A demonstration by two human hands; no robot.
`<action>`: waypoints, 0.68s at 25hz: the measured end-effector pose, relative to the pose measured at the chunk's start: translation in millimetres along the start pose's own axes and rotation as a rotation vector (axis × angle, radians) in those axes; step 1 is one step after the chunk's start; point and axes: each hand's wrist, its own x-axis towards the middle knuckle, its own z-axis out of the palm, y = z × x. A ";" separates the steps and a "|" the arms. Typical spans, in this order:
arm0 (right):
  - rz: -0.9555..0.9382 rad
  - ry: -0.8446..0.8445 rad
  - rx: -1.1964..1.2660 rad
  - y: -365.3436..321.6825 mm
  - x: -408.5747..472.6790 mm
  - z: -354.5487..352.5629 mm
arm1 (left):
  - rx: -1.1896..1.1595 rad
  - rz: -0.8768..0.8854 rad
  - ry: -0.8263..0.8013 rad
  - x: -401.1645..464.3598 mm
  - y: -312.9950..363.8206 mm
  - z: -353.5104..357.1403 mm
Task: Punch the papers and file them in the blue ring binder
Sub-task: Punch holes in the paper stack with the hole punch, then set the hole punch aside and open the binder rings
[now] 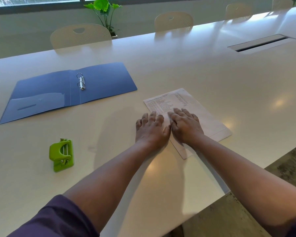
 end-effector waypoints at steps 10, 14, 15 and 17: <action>-0.055 0.019 0.010 -25.2 -1.2 -10.0 | -0.236 0.043 0.121 -14.3 -20.1 -26.0; -0.175 0.021 0.105 -80.9 -4.9 -0.6 | -0.213 -0.005 0.259 -48.2 -66.5 -58.8; -0.227 0.001 0.136 -98.6 -6.6 2.9 | -0.176 -0.044 0.300 -58.7 -81.2 -66.3; -0.350 -0.046 0.173 -139.2 -9.5 13.1 | -0.083 -0.148 0.367 -83.2 -114.9 -79.2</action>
